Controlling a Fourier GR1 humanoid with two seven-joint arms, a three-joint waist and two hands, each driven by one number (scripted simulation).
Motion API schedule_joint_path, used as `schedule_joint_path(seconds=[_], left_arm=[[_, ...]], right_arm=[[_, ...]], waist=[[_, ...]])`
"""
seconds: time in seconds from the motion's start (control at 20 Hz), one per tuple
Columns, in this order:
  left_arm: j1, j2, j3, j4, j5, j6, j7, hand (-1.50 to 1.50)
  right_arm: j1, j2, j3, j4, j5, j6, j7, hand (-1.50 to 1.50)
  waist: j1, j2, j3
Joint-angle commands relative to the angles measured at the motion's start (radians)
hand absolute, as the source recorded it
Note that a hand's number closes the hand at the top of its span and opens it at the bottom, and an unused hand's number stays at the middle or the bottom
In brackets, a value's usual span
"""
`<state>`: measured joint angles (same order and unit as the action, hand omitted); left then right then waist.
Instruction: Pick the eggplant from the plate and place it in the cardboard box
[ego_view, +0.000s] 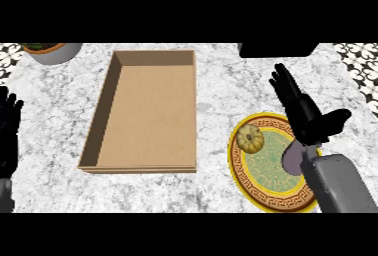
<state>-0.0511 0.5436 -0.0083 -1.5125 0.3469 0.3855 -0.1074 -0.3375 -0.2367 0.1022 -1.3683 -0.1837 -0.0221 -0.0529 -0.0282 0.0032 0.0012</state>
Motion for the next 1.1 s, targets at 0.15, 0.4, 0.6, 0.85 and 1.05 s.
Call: schedule_joint_path(seconds=[0.15,0.4,0.6,0.85,1.05], left_arm=[[0.072,0.053,-0.095,0.045,-0.104,-0.047,0.006,0.00],[0.124,0.061,-0.139,0.062,-0.129,-0.056,0.034,0.00],[0.110,0.059,-0.211,0.070,-0.179,-0.086,0.039,0.00],[0.037,0.032,-0.259,0.056,-0.201,-0.098,0.081,0.00],[0.002,0.024,-0.282,0.064,-0.221,-0.116,0.072,0.00]], right_arm=[[0.242,-0.147,-0.141,-0.084,0.155,-0.269,0.093,-1.50],[0.420,-0.273,-0.350,0.027,0.288,-0.506,0.142,-1.50],[0.610,-0.242,-0.296,-0.200,0.409,-0.600,0.080,-1.50],[0.781,-0.296,-0.146,-0.338,0.582,-0.518,0.297,-1.50],[0.816,-0.348,-0.113,-0.494,0.663,-0.434,0.566,-1.50]], waist=[[-0.114,-0.021,-0.006],[-0.256,-0.010,-0.012],[-0.156,-0.023,-0.011],[-0.096,-0.003,-0.015],[-0.044,0.006,-0.017]])
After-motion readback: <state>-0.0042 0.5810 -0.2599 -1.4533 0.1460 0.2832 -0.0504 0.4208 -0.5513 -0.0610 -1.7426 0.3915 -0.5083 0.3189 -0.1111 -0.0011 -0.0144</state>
